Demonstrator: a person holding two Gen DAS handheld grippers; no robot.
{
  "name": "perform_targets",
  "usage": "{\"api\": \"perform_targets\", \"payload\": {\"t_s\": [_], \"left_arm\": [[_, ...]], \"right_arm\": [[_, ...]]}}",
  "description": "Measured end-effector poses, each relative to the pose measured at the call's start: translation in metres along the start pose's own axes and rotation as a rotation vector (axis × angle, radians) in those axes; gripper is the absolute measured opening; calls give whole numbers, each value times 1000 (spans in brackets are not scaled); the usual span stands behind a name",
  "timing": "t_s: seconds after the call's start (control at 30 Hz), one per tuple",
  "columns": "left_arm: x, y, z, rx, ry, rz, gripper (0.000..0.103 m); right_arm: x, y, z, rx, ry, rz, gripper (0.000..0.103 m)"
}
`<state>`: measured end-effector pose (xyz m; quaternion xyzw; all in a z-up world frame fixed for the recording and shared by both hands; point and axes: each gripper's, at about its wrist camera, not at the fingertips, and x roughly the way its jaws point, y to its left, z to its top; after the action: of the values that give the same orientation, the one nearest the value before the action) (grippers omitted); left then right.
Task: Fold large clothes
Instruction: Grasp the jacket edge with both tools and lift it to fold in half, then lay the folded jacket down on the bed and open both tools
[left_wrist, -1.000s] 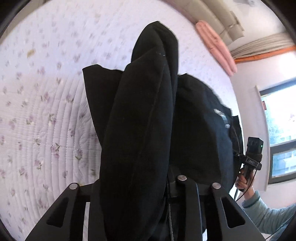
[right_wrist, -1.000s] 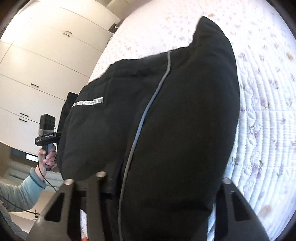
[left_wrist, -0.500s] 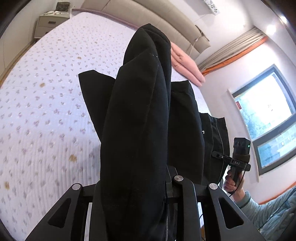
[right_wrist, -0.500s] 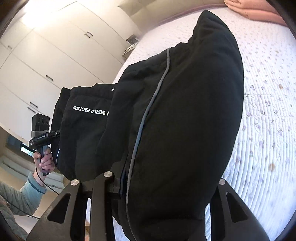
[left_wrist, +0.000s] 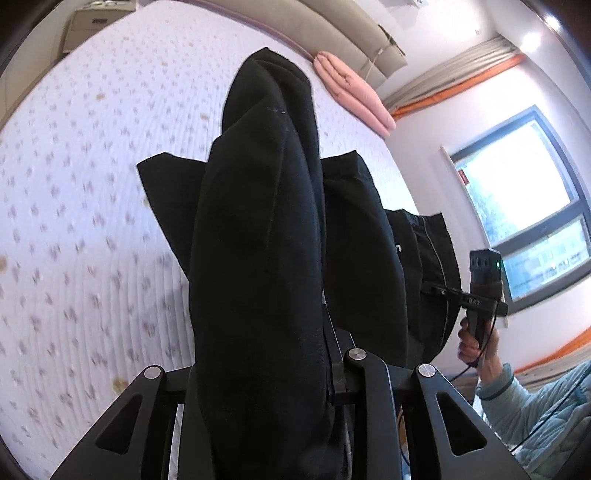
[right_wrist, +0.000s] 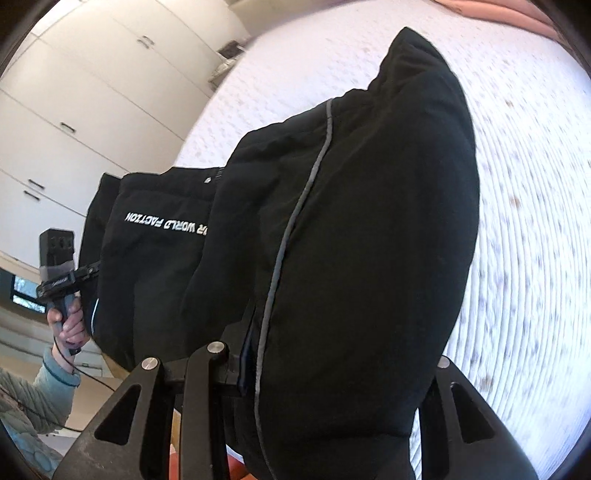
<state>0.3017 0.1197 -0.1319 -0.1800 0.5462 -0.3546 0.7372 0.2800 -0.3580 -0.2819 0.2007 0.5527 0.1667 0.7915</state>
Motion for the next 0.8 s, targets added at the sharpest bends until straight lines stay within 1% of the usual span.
{"api": "perform_targets", "payload": {"t_s": [0.07,0.13,0.2,0.23,0.3,0.33,0.37,0.4,0.47,0.5,0.57,0.6,0.63,0.7,0.73,0.8], "left_arm": [[12,12,-17,-14,-2,-13,28],[23,25,-30,-28,-8,-18,28],[27,39,-42,-36,-37,-22,28],[25,51,-48,-67,-58,-59,28],[23,67,-59,-114,-73,-96,28],[24,75,-64,-129,-76,-96,29],[26,80,-67,-136,-80,-90,30],[26,86,-71,-146,-87,-81,31],[26,101,-80,-195,-107,-55,35],[24,107,-84,-230,-117,-62,38],[17,115,-89,-285,-121,-68,50],[14,117,-90,-300,-126,-53,56],[4,118,-95,-310,-161,-8,57],[-15,113,-106,-313,-200,60,58],[-21,106,-110,-304,-200,94,58],[-35,80,-112,-235,-197,211,58]], "right_arm": [[6,-3,-11,2,14,-24,40],[21,-1,-17,-7,36,-47,40],[32,-7,-26,-26,42,-83,40],[34,-12,-29,-26,32,-86,40],[36,-12,-33,-19,17,-78,41],[38,-10,-37,-22,13,-80,42],[37,-7,-39,-27,10,-92,46],[37,-20,-31,-25,7,-103,48],[39,-33,-37,-1,-3,-131,59],[46,-28,-37,18,-8,-144,62],[43,-42,-45,73,-17,-150,65],[41,-46,-48,89,-22,-153,66],[38,-50,-51,109,-23,-154,66],[27,-55,-60,145,-27,-159,67],[19,-57,-65,165,-30,-177,69],[3,-65,-65,172,-41,-233,69]]}}
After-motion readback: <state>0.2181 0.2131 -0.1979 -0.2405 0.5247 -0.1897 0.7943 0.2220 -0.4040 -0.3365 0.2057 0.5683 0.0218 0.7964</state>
